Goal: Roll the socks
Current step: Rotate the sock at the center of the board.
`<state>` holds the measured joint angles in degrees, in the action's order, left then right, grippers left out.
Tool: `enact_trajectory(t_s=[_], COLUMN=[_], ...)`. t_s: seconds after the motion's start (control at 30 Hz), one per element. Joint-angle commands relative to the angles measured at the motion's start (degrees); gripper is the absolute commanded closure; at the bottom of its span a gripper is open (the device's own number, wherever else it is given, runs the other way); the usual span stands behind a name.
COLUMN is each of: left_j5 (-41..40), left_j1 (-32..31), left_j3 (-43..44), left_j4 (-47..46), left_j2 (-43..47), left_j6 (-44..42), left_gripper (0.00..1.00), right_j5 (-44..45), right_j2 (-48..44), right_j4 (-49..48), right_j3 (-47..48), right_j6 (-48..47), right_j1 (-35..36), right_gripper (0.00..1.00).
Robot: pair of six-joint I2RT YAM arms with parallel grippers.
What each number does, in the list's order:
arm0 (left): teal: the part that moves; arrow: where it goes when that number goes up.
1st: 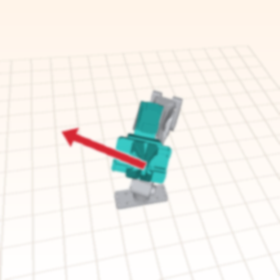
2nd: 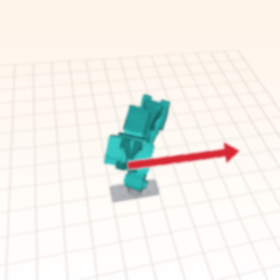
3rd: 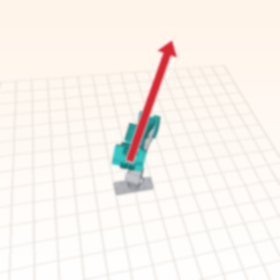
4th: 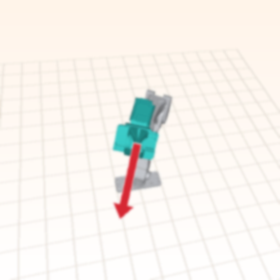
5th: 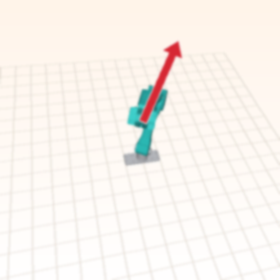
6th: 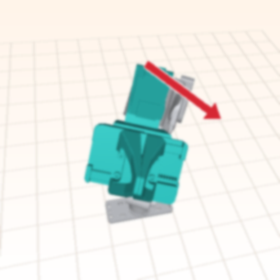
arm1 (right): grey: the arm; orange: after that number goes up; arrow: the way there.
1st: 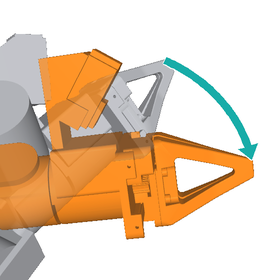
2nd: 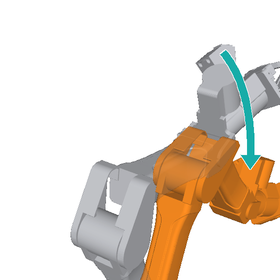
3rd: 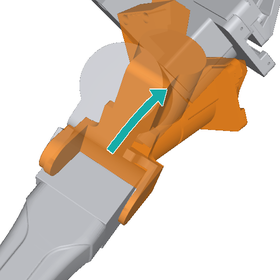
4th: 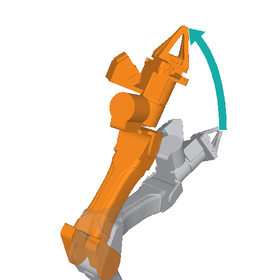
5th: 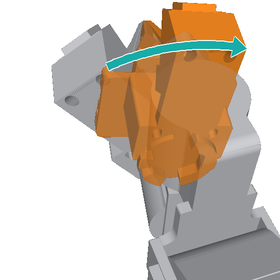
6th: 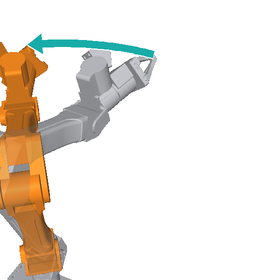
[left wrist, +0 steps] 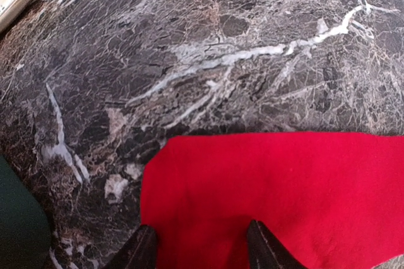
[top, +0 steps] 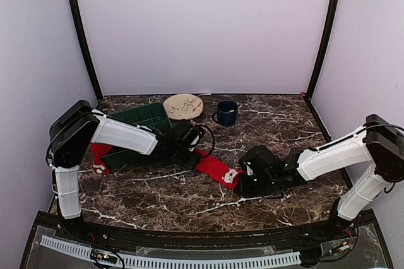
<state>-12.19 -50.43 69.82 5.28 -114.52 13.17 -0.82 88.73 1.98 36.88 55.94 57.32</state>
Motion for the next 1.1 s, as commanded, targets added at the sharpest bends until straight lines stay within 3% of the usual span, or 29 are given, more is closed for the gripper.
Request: enact_trajectory(t_s=[0.0, 0.13, 0.37, 0.6, 0.83, 1.07], left_j5=[-1.8, -2.8, -0.8, 6.4, 17.0, 18.9], left_j1=[-0.3, -0.2, 1.0, 2.0, 2.3, 2.9], left_j3=[0.1, -0.7, -3.2, -5.1, -4.8, -0.9], left_j4=[-2.0, -5.2, -13.8, -18.7, -20.2, -16.7], left_j2=[-1.0, -1.4, -1.4, -0.6, -0.6, -2.6], left_j6=[-5.3, -10.1, -19.1, -27.2, -35.0, -39.9], left_gripper=[0.49, 0.49, 0.49, 0.51, 0.53, 0.54], right_j5=[-2.0, 2.5, 6.5, 15.1, 22.4, 21.3], right_j2=[1.2, -2.7, -10.2, -13.9, -7.0, -3.8], right_j4=[2.5, 8.4, 13.6, 15.2, 18.2, 12.8], right_j3=[3.1, 4.5, 4.3, 4.3, 9.1, 8.8], right_j6=[-2.2, -4.2, -7.2, -11.8, -20.8, -25.0], right_j1=[2.5, 3.5, 3.5, 3.5, 3.4, 0.3], right_gripper=[0.90, 0.87, 0.72, 0.61, 0.61, 0.66])
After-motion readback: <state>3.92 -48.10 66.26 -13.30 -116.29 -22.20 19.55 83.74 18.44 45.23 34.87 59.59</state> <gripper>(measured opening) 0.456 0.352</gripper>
